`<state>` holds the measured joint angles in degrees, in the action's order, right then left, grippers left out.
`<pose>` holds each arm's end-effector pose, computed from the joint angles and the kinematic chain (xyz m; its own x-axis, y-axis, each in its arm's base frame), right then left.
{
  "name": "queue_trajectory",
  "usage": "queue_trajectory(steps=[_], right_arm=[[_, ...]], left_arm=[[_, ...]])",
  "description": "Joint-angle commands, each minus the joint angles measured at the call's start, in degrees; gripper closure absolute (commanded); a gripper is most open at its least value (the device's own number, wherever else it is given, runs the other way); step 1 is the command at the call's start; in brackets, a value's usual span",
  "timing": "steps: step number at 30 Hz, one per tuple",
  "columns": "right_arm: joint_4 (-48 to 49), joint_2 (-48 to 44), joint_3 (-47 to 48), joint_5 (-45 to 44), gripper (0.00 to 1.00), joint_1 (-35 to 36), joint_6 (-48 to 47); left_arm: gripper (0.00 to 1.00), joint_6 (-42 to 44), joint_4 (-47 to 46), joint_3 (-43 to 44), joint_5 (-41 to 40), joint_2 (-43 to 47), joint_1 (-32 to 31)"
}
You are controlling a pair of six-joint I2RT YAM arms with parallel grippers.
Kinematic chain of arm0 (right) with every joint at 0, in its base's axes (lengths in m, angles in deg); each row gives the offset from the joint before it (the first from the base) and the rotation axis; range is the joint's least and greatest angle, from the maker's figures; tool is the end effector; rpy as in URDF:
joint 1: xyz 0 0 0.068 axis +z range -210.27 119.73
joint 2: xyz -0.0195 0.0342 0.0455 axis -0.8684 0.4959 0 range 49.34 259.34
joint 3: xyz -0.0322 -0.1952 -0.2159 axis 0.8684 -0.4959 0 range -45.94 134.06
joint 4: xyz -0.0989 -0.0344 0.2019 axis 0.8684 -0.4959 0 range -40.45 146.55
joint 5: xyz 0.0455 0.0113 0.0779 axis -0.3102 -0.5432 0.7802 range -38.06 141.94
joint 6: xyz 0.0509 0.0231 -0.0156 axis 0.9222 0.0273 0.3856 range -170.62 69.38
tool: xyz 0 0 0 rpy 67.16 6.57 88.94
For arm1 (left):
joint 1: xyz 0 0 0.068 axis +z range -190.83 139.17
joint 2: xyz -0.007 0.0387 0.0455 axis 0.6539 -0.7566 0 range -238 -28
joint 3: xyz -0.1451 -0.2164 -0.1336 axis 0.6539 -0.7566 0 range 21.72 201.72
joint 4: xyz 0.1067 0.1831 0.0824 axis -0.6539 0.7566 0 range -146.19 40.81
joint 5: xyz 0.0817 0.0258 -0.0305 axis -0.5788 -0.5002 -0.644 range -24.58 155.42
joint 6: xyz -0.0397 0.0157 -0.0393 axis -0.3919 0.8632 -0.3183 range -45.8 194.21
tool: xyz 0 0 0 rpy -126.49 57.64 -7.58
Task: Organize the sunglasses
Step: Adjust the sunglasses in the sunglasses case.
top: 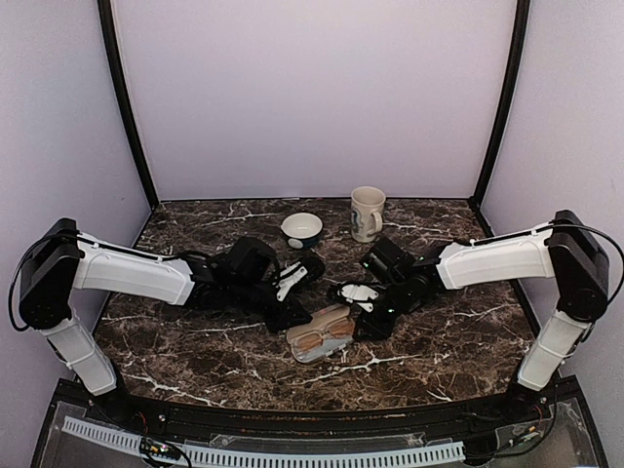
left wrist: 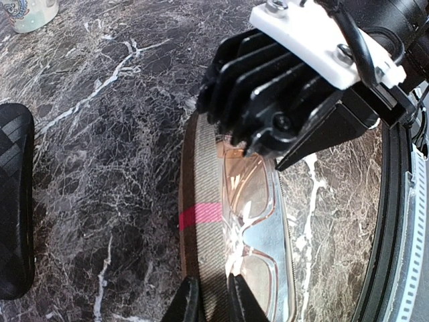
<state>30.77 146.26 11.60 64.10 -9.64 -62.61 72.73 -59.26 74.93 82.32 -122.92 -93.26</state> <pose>0.1846 0.2387 0.2063 -0.3944 -0.8010 -0.4504 -0.9138 0.3938 0.0998 0.1908 -0.2680 0.2323 -0.4037 0.4844 -0.7762 0.8867 0.4160 -0.2016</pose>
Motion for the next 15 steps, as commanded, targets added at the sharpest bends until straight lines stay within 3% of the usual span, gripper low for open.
queue_trajectory(steps=[1,15], right_arm=[[0.2,0.91,1.75,3.09,0.66,0.52,-1.69],[-0.82,0.83,2.65,-1.25,0.58,0.24,1.04]], left_arm=[[0.85,0.71,-0.18,0.97,0.76,0.56,-0.55],[0.85,1.67,-0.01,0.79,-0.24,0.91,-0.83]])
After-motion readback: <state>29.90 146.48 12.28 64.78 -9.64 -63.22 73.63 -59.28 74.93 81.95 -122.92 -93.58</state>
